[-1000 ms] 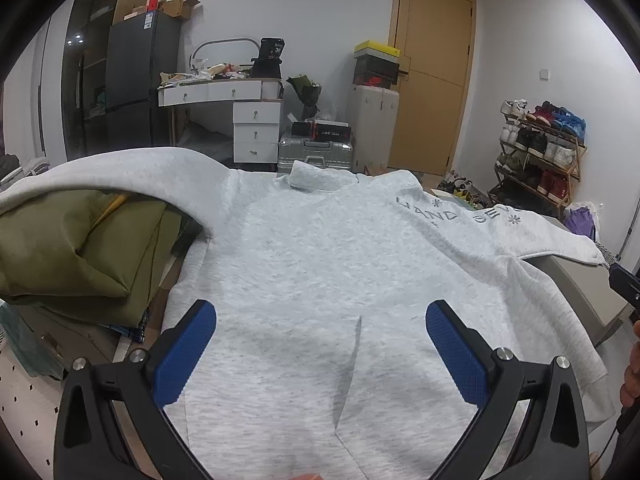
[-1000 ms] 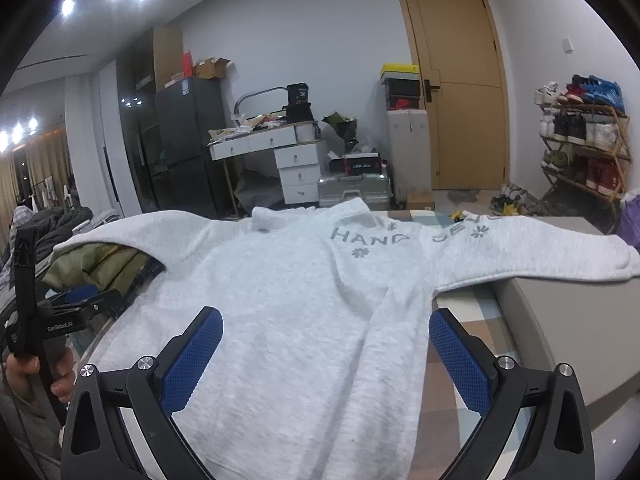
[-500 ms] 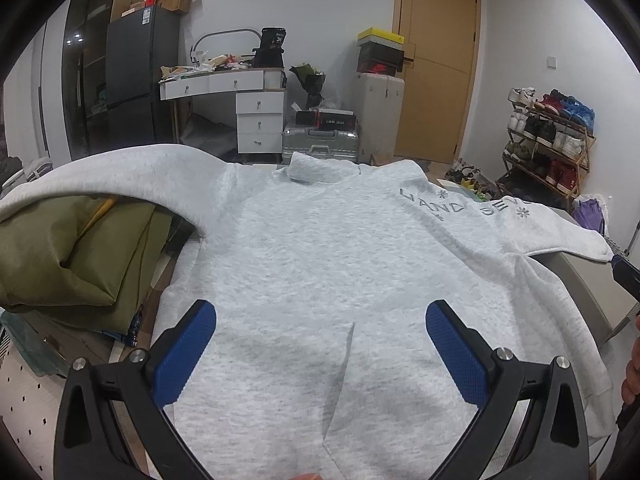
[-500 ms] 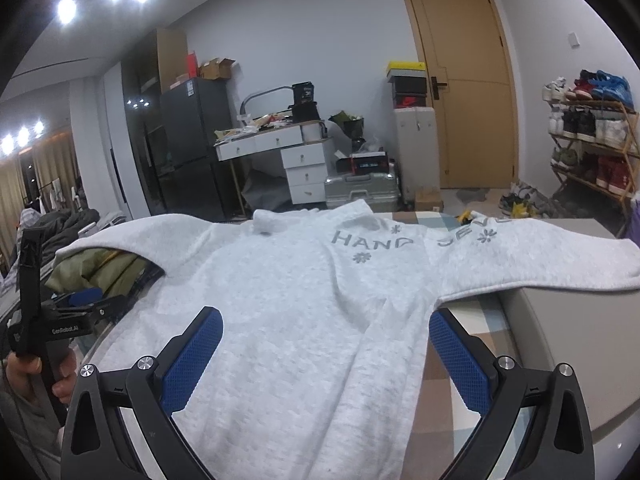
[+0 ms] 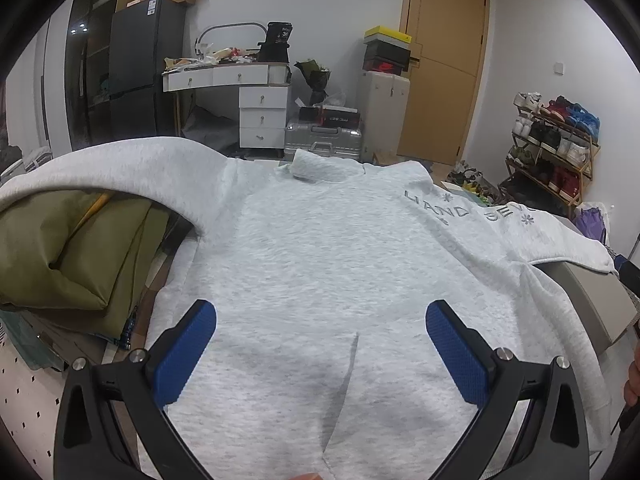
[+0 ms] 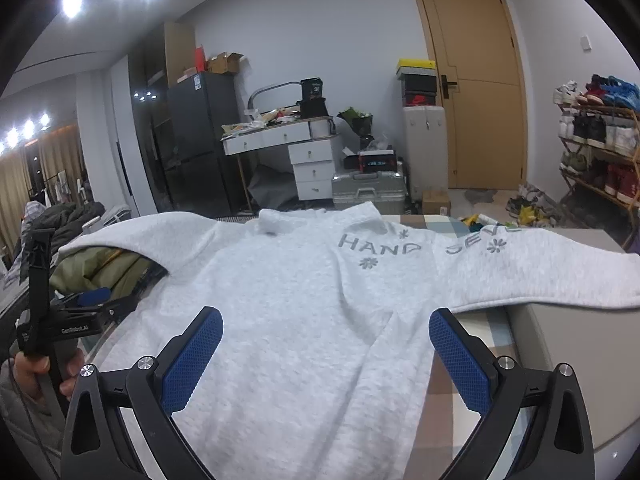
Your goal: Fold large clothes
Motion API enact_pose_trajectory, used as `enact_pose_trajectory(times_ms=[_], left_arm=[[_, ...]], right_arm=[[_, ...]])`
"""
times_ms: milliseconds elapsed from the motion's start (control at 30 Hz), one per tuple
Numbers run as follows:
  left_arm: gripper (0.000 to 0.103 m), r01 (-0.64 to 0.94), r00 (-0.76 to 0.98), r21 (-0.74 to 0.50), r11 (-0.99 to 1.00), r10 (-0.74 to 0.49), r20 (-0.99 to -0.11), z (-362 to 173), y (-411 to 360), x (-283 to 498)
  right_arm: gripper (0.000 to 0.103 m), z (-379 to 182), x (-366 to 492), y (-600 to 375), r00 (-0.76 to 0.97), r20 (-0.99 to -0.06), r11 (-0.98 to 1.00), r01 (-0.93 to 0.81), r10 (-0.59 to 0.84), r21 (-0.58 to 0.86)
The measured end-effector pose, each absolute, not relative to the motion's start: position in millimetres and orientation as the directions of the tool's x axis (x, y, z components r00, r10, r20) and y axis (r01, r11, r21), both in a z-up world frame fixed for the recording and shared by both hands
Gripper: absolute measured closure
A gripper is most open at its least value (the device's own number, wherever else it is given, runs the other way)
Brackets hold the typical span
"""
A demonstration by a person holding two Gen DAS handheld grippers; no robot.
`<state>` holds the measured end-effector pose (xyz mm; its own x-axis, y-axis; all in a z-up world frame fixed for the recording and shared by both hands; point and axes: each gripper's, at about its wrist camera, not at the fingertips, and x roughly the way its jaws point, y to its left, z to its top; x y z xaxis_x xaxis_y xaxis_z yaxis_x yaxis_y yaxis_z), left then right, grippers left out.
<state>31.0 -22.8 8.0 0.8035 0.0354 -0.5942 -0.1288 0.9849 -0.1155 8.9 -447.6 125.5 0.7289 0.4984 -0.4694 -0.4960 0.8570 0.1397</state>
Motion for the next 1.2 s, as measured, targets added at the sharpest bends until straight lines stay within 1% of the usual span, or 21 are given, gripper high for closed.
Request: enact_pose_trajectory(times_ms=[267, 767, 967, 1200], left_arm=[[0.001, -0.125, 0.802, -0.123, 0.985, 0.028, -0.597, 7.8, -17.3, 34.6], [0.001, -0.108, 0.802, -0.154, 0.982, -0.006, -0.598, 7.1, -15.1, 47.8], [0.001, -0.11, 0.795, -0.165, 0.98, -0.013, -0.606, 3.6, -12.3, 50.9], [0.001, -0.086, 0.803, -0.168, 0.982, -0.032, -0.595, 3.1, -5.8, 46.4]], right_arm=[[0.0, 120.9, 15.4, -456.4, 0.72, -0.498, 0.869, -0.463, 0.483, 0.174], [0.0, 118.5, 27.4, -458.8, 0.714, -0.527, 0.88, -0.444, 0.461, 0.169], [0.0, 121.1, 31.5, -462.4, 0.709, -0.531, 0.88, -0.438, 0.464, 0.184], [0.0, 129.2, 31.5, -458.9, 0.713, -0.534, 0.887, -0.415, 0.455, 0.202]])
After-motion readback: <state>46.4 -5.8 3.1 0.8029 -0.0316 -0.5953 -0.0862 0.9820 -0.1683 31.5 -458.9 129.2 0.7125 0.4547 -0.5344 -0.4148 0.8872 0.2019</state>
